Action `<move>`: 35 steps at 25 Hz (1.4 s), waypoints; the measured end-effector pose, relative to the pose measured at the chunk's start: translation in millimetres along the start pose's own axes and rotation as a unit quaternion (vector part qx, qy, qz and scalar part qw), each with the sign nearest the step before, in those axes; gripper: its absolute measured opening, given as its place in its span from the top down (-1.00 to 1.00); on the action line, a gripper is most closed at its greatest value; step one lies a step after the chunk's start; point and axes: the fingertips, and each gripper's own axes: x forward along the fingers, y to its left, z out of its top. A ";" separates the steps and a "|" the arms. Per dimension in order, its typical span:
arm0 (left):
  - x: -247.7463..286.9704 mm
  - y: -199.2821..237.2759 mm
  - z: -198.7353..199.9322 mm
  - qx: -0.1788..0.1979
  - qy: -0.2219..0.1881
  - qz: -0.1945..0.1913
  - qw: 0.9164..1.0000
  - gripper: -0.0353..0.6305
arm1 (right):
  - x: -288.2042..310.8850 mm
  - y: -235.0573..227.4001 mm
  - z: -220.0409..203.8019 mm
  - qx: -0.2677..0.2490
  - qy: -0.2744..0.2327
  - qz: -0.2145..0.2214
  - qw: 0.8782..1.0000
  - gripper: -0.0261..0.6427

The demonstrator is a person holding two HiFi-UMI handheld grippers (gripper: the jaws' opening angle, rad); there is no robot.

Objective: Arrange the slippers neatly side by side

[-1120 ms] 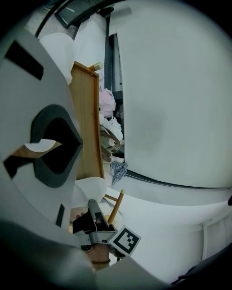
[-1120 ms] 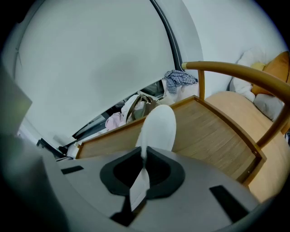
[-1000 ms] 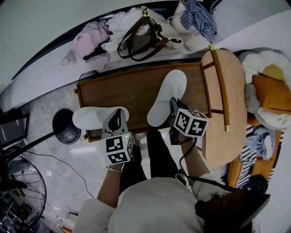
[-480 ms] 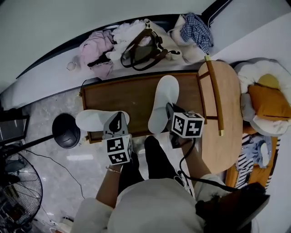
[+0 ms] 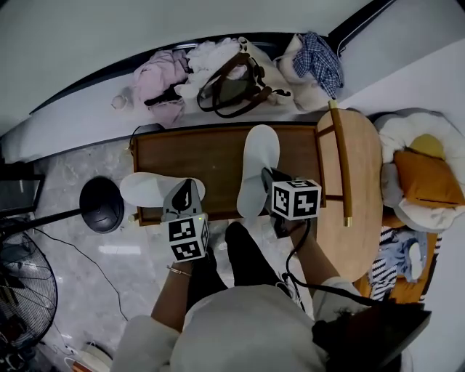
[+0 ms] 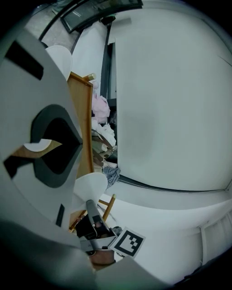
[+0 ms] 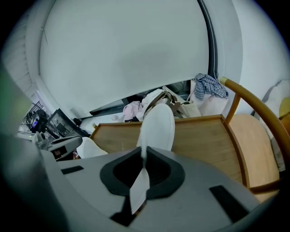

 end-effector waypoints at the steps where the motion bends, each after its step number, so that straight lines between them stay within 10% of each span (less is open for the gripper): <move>1: 0.0 0.3 -0.3 -0.003 0.000 0.004 1.000 0.87 | 0.9 0.2 0.9 -0.004 0.003 0.002 1.000 0.80; 35: 24.0 3.4 -20.0 -0.079 0.005 0.066 0.995 0.87 | 50.2 -15.0 -1.8 -0.099 0.093 0.033 0.990 0.80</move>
